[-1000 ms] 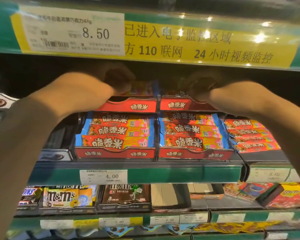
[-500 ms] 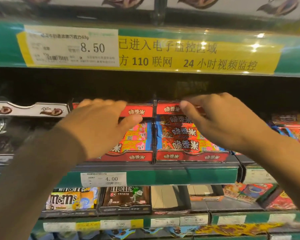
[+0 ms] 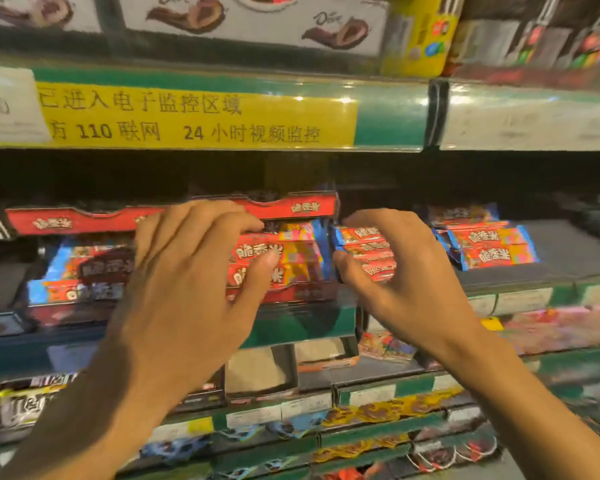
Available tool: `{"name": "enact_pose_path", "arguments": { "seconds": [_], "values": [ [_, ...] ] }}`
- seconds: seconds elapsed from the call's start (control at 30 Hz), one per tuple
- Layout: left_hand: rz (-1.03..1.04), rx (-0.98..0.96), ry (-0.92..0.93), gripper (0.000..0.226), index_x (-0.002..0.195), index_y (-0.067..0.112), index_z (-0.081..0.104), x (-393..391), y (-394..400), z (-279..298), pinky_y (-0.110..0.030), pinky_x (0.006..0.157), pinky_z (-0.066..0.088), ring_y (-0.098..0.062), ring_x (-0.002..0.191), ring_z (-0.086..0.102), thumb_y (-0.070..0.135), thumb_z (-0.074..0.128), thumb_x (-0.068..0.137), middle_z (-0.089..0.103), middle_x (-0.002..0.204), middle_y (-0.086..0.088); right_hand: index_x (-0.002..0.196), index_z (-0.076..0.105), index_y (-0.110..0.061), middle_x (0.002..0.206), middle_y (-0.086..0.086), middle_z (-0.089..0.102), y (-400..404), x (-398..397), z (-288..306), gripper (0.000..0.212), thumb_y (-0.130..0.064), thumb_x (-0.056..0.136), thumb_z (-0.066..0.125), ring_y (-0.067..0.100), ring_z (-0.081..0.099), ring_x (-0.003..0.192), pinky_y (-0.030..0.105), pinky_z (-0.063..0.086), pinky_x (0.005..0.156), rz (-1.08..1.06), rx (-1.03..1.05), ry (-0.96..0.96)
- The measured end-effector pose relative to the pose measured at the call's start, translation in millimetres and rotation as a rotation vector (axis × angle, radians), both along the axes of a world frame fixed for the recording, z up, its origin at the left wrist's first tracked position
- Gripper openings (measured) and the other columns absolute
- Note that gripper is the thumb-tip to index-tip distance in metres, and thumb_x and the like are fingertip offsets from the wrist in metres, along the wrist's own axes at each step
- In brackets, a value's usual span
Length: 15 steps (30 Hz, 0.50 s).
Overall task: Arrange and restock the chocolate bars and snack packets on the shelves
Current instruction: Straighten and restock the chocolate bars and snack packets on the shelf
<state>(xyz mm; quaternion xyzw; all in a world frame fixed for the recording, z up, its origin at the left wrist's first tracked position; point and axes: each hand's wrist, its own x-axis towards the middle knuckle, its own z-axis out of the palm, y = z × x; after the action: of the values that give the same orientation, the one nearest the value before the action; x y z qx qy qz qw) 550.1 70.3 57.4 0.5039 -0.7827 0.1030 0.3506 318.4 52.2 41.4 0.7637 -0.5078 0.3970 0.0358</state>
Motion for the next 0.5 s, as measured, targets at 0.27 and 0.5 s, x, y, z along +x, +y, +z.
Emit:
{"name": "enact_pose_path", "arguments": {
  "seconds": [0.27,0.5],
  "values": [
    [-0.162,0.128,-0.082,0.038,0.104,0.018,0.064,-122.5,-28.0,-18.4,-0.041,0.087,0.041,-0.025,0.097,0.056,0.045,0.042,0.090,0.063,0.100,0.000,0.121,0.059,-0.022,0.119,-0.001,0.064,-7.5,-129.5,-19.3,0.042,-0.046,0.087,0.062,0.022,0.058,0.111,0.038,0.046,0.094,-0.201,0.196,0.089],
    [-0.086,0.285,-0.262,0.043,0.131,0.022,0.056,-198.6,-75.0,-44.2,-0.036,0.103,0.027,-0.026,0.124,0.046,0.045,0.046,0.097,0.057,0.130,-0.003,0.118,0.061,-0.020,0.117,0.003,0.066,-33.4,-216.2,-29.3,0.036,-0.043,0.090,0.063,0.030,0.060,0.110,0.042,0.050,0.087,-0.271,0.289,0.194]
  ]
}}
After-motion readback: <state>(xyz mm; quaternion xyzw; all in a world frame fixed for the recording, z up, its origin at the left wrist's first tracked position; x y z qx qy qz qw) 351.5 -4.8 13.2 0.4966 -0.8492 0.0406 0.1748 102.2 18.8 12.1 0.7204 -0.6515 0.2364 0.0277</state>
